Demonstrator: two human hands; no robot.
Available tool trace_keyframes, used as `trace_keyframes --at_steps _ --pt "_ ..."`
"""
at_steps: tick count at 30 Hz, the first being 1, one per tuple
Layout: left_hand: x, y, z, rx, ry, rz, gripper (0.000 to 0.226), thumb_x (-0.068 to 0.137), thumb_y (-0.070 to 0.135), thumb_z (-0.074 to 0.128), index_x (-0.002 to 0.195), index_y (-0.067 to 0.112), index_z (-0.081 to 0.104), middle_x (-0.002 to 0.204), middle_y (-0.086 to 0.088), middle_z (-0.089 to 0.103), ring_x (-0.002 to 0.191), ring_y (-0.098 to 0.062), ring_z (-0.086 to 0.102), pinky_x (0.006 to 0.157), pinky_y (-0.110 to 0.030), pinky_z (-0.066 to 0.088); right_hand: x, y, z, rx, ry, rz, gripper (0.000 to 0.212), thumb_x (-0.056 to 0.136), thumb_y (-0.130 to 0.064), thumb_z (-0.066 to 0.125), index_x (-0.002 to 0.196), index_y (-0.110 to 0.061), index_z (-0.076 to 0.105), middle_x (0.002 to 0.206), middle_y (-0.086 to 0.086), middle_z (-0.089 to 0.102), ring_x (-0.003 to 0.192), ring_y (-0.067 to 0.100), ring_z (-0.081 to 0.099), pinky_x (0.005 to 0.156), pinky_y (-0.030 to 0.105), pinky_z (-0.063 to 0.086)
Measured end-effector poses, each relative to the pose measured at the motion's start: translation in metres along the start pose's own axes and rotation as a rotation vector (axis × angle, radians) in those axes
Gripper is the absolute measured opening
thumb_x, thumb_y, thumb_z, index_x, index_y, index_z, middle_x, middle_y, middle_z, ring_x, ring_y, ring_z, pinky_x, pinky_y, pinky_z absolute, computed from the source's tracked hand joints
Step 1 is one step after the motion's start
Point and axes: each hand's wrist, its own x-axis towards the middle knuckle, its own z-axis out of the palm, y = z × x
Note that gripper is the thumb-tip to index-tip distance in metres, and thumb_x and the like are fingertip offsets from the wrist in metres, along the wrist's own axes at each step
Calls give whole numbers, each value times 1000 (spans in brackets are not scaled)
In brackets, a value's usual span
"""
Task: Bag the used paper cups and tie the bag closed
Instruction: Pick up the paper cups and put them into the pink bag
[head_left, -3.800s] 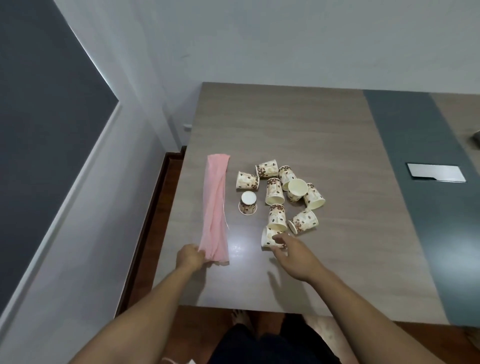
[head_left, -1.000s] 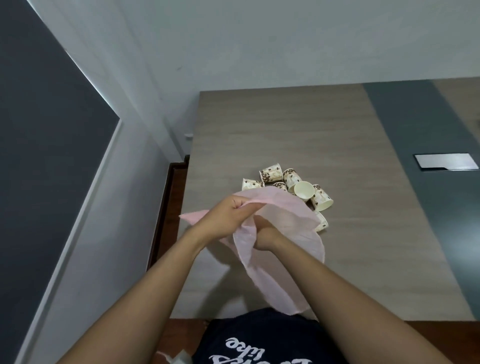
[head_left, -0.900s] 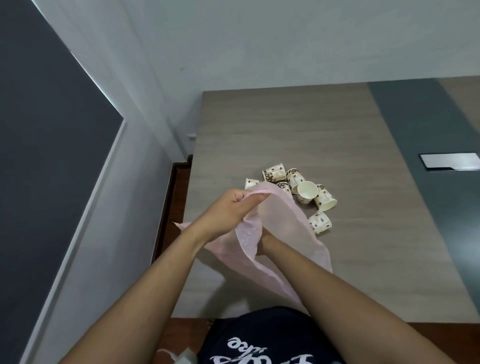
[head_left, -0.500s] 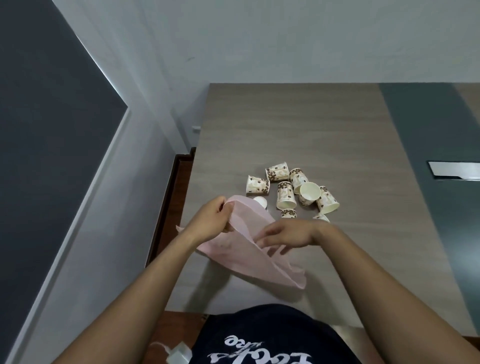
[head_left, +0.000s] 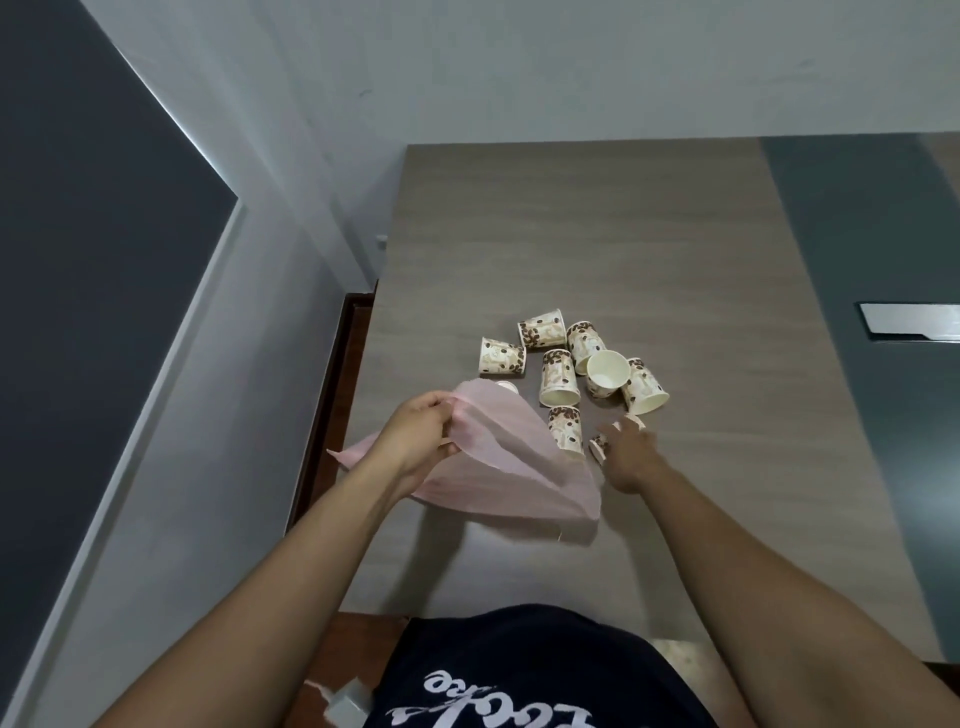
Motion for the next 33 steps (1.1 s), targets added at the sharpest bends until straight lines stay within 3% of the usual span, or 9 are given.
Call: trace_keyframes --at_steps 3,7,11,15,22,25,28,30,33 --pt "5 -1 1 -126 108 -93 35 110 2 47 135 -1 71 115 -18 75 106 -31 71 87 -40 59 7 17 24 -86 3 18 68 100 -23 47 163 -44 29 180 1 1 165 40 -3 131 62 7" --pt "11 -11 -1 -13 186 -107 40 107 16 57 138 -6 67 92 -13 67 83 -30 64 82 -46 53 -9 11 23 -216 5 41 63 105 -13 46 163 -33 30 177 5 2 153 62 9 126 65 21" --pt "10 -16 1 150 221 -55 29 101 33 59 111 11 75 80 -13 70 82 -31 60 68 -38 44 -24 12 19 -243 81 43 54 110 -14 42 162 -28 35 177 11 4 149 54 27 121 56 36" --pt "5 -15 8 302 186 43 33 102 39 58 110 11 74 88 -12 74 81 -27 63 72 -38 45 -31 17 16 -269 89 2 58 106 -14 55 159 -14 34 168 20 17 148 39 44 115 43 45" --pt "7 -14 17 332 87 88 34 93 54 68 101 26 86 86 -21 80 77 -28 69 77 -38 51 -41 18 14 -198 30 79 54 98 -26 71 145 -14 48 154 12 37 123 38 67 93 48 56" --pt "6 -13 14 391 131 106 52 99 54 67 101 4 82 78 -9 76 72 -23 69 71 -36 50 -37 17 -1 201 31 199 68 83 -54 83 132 -12 61 131 13 64 103 32 70 81 38 57" --pt "9 -16 9 400 166 103 65 100 58 64 101 -5 78 73 -9 73 69 -26 71 71 -37 52 -45 -4 -38 1034 -78 112 37 92 -52 72 101 -16 71 90 10 65 59 18 48 53 28 33" --pt "9 -15 7 396 185 103 70 97 62 60 101 -6 77 74 -13 75 74 -35 76 72 -38 53 -63 -20 -65 1509 -309 -81 30 89 -46 77 99 -19 69 86 8 57 63 15 44 52 27 35" --pt "9 -13 7 394 172 122 69 100 61 55 89 -5 70 75 -25 70 73 -42 72 69 -37 48 -83 -44 -84 1490 -674 -309 28 101 -32 61 124 -18 70 108 7 74 89 18 68 68 30 59"
